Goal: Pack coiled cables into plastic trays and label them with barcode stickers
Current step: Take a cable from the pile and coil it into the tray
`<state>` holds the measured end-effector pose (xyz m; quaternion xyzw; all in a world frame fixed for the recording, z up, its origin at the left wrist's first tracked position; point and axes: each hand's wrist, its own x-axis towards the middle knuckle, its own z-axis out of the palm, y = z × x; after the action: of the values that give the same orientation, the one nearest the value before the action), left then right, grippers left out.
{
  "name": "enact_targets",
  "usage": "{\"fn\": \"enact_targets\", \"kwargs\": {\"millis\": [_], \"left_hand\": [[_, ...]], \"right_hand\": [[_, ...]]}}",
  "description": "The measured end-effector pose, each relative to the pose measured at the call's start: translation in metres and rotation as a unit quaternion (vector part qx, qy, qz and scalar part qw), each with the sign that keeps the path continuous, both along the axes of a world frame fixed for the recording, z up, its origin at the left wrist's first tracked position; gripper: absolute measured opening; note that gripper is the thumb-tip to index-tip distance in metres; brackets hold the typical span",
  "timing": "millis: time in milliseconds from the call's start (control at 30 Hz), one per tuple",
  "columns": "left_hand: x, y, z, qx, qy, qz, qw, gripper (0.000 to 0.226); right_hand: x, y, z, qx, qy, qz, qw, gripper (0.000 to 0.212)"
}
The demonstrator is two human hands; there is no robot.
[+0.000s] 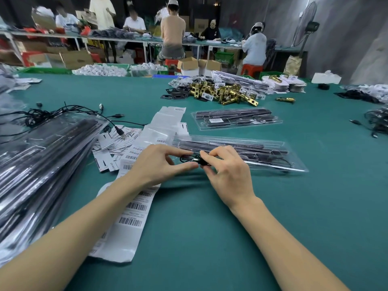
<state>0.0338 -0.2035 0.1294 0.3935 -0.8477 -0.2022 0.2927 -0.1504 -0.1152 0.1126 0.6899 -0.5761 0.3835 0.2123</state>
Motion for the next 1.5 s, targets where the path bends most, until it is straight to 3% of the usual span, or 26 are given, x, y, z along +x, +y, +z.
{"fn": "enact_targets", "kwargs": {"millis": [300,533,767,967,1067,1433,1500], "left_hand": [[-0.009,0.003,0.001,-0.039,-0.066,0.017,0.997,0.021],[-0.014,0.007,-0.005,-0.112,-0.119,0.050,0.985,0.024],[-0.025,0.011,0.007,-0.227,-0.287,0.058,0.929,0.025],[-0.044,0.014,0.018,-0.260,-0.417,0.067,0.868,0.022],[-0.046,0.016,0.021,-0.265,-0.439,0.072,0.855,0.023],[-0.051,0.022,0.020,-0.228,-0.445,0.114,0.859,0.020],[-0.051,0.025,0.016,-0.219,-0.435,0.125,0.865,0.042]], "right_hand": [[0.000,0.006,0.002,0.033,-0.026,-0.002,0.999,0.019],[-0.013,0.011,-0.002,0.081,-0.077,0.062,0.992,0.015],[0.007,0.020,0.002,0.109,0.007,-0.018,0.994,0.017],[0.038,0.037,0.000,0.295,0.094,-0.137,0.941,0.056],[0.039,0.040,0.000,0.309,0.103,-0.152,0.933,0.062],[0.018,0.029,-0.005,0.352,0.029,-0.060,0.934,0.081],[0.015,0.029,-0.005,0.349,0.023,-0.057,0.935,0.081]]}}
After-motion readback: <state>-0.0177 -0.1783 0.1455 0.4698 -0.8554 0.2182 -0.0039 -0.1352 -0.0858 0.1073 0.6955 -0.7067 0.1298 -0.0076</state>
